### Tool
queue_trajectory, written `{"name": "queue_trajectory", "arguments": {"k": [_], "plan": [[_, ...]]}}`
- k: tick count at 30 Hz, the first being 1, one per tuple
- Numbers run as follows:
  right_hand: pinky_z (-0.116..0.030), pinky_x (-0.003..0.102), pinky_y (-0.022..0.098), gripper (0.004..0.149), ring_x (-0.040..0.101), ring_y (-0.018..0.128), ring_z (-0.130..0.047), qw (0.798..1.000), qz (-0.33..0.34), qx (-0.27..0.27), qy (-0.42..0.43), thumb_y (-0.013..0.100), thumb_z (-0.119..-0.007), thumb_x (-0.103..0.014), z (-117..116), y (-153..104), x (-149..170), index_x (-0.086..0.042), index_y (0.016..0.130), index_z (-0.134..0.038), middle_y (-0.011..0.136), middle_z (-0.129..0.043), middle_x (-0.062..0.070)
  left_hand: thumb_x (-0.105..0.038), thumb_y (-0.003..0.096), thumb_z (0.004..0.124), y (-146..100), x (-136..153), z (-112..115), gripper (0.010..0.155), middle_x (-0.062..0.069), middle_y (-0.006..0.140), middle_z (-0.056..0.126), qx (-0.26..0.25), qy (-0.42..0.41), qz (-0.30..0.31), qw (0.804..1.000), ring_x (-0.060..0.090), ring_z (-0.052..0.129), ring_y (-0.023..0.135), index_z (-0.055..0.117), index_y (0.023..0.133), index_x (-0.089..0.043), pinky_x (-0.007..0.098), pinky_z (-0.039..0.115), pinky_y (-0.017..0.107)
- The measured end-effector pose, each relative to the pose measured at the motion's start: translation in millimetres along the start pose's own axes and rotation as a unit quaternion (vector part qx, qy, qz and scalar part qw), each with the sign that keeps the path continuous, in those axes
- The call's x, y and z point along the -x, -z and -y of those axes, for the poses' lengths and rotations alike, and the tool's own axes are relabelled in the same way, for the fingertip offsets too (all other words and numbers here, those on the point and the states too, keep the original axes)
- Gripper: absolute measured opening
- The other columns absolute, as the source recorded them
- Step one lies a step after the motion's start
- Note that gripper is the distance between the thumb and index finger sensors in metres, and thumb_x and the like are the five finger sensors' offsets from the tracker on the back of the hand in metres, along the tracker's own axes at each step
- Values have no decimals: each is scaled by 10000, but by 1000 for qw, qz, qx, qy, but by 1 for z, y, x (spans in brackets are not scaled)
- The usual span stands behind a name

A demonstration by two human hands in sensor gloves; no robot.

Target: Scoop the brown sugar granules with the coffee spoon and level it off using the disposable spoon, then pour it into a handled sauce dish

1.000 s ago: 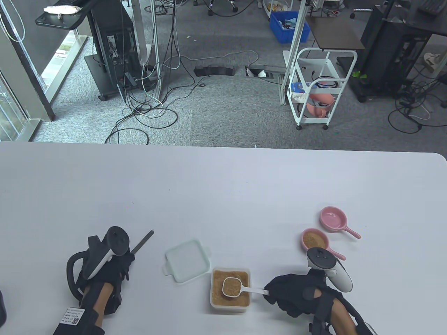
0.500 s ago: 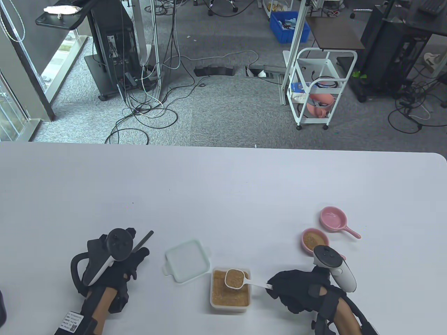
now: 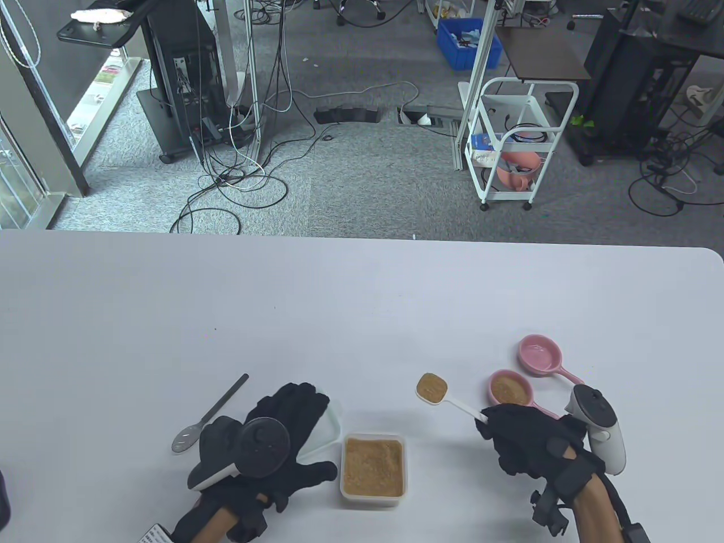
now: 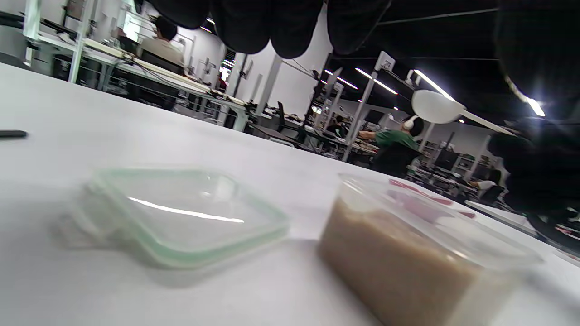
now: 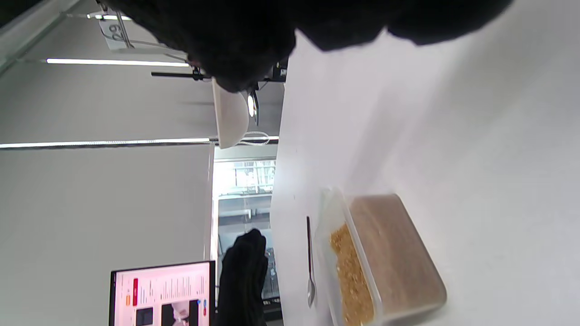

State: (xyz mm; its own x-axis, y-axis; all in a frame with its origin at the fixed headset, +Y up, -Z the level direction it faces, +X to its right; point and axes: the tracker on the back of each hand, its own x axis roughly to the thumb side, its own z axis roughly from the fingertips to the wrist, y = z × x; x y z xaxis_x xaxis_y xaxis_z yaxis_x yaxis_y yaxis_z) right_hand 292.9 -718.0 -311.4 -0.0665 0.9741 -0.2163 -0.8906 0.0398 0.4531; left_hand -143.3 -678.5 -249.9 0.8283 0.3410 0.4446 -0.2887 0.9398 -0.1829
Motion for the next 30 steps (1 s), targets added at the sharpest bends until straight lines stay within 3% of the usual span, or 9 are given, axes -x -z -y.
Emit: {"name": "queue_trajectory", "arguments": {"k": [4, 12, 30], "plan": [[-801, 476, 303, 447, 163, 125, -883, 998, 5, 63, 21, 525, -748, -386, 23, -7, -1, -83, 839, -846, 368, -944, -52, -868, 318, 717, 2, -12, 9, 1038, -41, 1252, 368, 28, 11, 25, 999, 321, 474, 1206, 362, 1165, -384, 518, 473, 848], [-799, 476, 314, 447, 163, 134, -883, 980, 25, 178, 83, 527, -744, -390, 53, -18, -1, -91, 844, -839, 375, -941, -56, -863, 327, 713, 6, -8, 15, 1040, -38, 1249, 377, 49, 17, 19, 998, 323, 489, 1201, 344, 1166, -371, 516, 476, 846], [-785, 486, 357, 447, 175, 174, -888, 940, 18, 306, 151, 535, -732, -394, 77, -22, 18, -105, 866, -814, 404, -935, -54, -861, 334, 707, 7, -6, 13, 1038, -36, 1249, 378, 56, 20, 14, 998, 320, 513, 1195, 332, 1166, -365, 508, 489, 843]]}}
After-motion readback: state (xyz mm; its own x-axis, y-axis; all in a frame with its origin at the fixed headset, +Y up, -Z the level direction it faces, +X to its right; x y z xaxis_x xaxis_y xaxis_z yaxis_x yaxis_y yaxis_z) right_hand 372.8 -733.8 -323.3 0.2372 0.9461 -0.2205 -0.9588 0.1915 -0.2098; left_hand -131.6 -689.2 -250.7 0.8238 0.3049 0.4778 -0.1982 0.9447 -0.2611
